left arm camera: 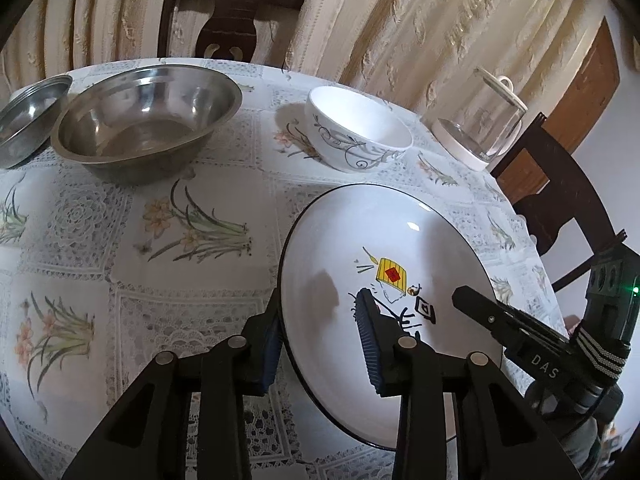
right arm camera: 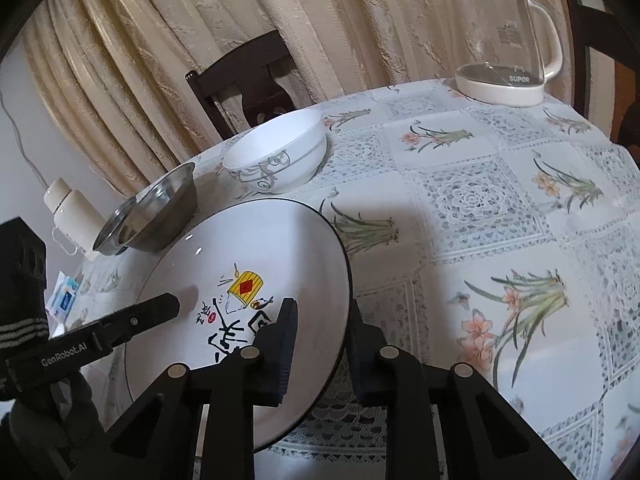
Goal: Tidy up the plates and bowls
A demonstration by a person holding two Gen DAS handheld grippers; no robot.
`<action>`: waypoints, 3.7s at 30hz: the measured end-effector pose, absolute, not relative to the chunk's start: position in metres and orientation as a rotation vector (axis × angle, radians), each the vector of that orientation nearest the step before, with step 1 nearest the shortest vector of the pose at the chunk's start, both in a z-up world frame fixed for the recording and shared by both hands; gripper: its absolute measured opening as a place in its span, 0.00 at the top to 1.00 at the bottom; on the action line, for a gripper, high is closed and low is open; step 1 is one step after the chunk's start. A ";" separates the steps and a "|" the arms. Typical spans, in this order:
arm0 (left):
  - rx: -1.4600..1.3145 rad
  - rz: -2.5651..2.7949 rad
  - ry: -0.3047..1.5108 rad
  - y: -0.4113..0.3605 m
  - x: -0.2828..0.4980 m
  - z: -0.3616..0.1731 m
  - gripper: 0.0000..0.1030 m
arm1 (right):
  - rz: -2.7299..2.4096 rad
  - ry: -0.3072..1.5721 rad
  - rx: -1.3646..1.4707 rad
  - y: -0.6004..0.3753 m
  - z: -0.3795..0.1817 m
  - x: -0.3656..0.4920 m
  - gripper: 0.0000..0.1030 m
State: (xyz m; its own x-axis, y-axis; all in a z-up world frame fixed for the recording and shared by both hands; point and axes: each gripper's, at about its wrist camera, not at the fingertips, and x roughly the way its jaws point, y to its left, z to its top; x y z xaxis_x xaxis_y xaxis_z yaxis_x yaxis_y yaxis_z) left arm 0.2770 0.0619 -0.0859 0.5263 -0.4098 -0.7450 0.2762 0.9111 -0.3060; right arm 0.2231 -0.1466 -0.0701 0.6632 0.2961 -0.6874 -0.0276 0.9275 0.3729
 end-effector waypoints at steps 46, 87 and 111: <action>-0.356 -0.123 0.813 0.245 0.169 -0.053 0.76 | 0.459 0.831 0.235 0.014 -0.034 0.178 0.76; -0.517 0.267 0.728 0.468 0.083 -0.052 0.76 | 0.814 0.947 0.051 0.244 -0.032 0.171 0.76; -0.519 0.264 0.773 0.476 0.086 -0.071 0.76 | 0.788 0.946 0.005 0.259 -0.041 0.170 0.74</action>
State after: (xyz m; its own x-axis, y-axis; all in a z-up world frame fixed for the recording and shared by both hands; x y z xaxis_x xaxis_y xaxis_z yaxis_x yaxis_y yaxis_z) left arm 0.0862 0.4762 -0.0711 0.6917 0.0399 -0.7211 -0.4103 0.8434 -0.3470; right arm 0.1698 0.2589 -0.0405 0.3333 0.6058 -0.7224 -0.6013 0.7268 0.3320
